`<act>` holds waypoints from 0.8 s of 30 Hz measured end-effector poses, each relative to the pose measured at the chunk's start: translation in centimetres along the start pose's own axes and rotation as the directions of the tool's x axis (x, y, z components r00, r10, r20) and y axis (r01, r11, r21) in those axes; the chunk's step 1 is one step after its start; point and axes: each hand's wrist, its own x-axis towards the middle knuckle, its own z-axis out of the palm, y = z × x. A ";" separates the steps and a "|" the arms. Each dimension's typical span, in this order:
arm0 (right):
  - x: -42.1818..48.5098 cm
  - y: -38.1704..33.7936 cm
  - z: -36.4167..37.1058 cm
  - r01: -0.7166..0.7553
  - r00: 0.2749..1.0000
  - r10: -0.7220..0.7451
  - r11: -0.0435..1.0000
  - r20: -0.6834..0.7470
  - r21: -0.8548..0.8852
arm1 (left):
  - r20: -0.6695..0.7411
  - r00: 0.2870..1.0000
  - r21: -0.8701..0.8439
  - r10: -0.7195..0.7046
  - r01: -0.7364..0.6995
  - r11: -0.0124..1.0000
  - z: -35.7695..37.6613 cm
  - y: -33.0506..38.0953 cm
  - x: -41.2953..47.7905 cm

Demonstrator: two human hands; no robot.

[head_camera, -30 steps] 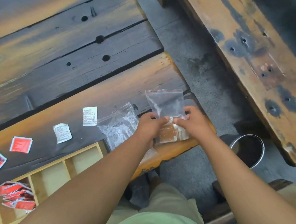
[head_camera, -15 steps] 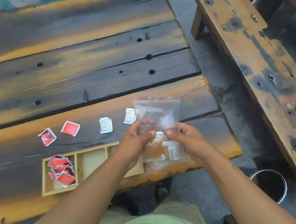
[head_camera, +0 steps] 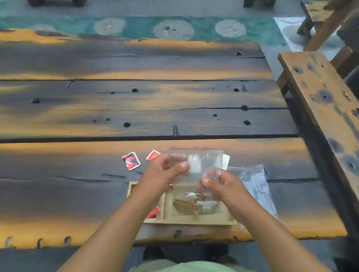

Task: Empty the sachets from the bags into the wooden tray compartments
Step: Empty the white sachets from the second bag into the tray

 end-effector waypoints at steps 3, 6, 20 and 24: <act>-0.1 -0.8 1.2 0.039 0.999 -0.039 0.998 -0.011 -0.040 | 0.021 0.996 0.075 0.084 -0.085 0.994 -2.1 1.6 0.3; 0.0 -0.7 1.9 0.065 0.998 -0.066 0.995 -0.014 -0.078 | 0.105 0.974 0.321 0.201 -0.224 0.920 -3.6 2.8 0.5; 0.0 0.9 2.0 -0.013 0.980 -0.026 0.980 -0.197 -0.197 | 0.158 0.986 0.393 0.047 -0.107 0.913 -1.6 -2.0 -2.1; -1.3 -1.0 2.4 0.003 1.000 -0.007 0.992 -0.030 -0.124 | 0.144 0.986 0.247 0.082 -0.116 0.962 -0.5 -3.3 -2.5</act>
